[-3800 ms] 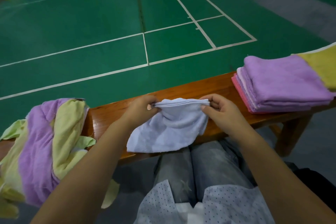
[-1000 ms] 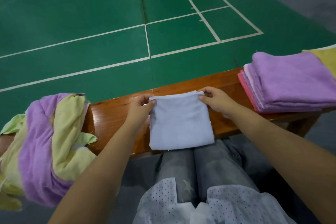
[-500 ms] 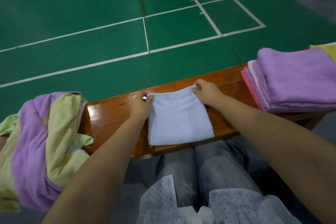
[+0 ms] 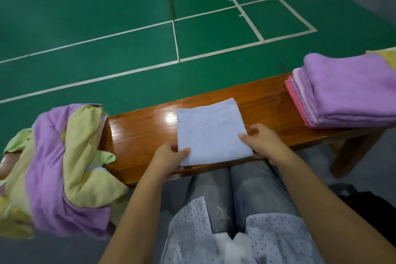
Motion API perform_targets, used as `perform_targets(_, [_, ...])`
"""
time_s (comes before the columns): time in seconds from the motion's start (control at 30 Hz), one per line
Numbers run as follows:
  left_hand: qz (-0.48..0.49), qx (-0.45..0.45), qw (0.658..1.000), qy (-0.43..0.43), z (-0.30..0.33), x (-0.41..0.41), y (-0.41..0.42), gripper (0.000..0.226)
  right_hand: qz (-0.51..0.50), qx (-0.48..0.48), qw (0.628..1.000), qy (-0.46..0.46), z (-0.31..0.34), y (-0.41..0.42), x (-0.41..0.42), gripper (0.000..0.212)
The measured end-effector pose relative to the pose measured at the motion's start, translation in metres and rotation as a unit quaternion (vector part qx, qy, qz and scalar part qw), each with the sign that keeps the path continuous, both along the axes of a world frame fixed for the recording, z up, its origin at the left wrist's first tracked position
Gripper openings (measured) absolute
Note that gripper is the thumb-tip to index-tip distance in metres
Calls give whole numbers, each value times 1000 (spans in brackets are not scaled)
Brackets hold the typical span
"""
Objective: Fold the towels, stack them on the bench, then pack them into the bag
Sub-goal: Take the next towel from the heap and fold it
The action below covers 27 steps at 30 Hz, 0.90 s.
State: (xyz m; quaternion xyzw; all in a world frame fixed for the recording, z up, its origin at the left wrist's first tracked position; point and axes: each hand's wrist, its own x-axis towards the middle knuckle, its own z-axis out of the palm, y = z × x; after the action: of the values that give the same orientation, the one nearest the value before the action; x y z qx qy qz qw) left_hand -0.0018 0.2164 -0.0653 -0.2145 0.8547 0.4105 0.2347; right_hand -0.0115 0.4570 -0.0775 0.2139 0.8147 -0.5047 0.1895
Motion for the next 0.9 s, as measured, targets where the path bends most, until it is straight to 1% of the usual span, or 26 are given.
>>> perform_targets(0.07, [4, 14, 1000, 2, 1, 3, -3, 43, 21, 4, 1000, -6, -1, -2, 6, 48])
perform_targets(0.23, [20, 76, 997, -13, 5, 15, -9, 30, 49, 18, 999, -8, -2, 6, 14, 36])
perform_targets(0.3, [-8, 63, 998, -27, 4, 21, -12, 27, 68, 39, 997, -17, -5, 10, 22, 27])
perform_targets(0.37, [-54, 27, 997, -40, 2, 22, -16, 28, 78, 47, 996, -23, -9, 15, 29, 21])
perform_targets(0.43, [-57, 16, 998, -39, 1, 19, -18, 30, 80, 52, 995, -29, -10, 20, 32, 16])
perform_targets(0.5, [-33, -1, 999, -15, 2, 10, -18, 41, 82, 60, 994, -36, -8, 24, 31, 17])
perform_targets(0.57, [-7, -30, 999, 8, 5, 0, -14, 53, 91, 57, 993, -45, -4, 24, 27, 22])
perform_targets(0.6, [12, -27, 1000, 10, 7, -5, -11, 54, 98, 55, 992, -50, -1, 24, 25, 24])
perform_targets(0.63, [27, -14, 999, 9, 8, -9, -8, 51, 104, 53, 991, -57, 1, 23, 24, 27])
perform_targets(0.73, [57, 33, 998, -10, 8, -17, 0, 30, 128, 60, 987, -81, 8, 22, 20, 33])
perform_targets(0.77, [60, 40, 997, -15, 9, -18, 2, 27, 140, 64, 984, -87, 9, 21, 19, 35])
perform_targets(0.9, [74, 70, 994, -31, 11, -24, 2, 33, 168, 37, 980, -98, 15, 15, 15, 34])
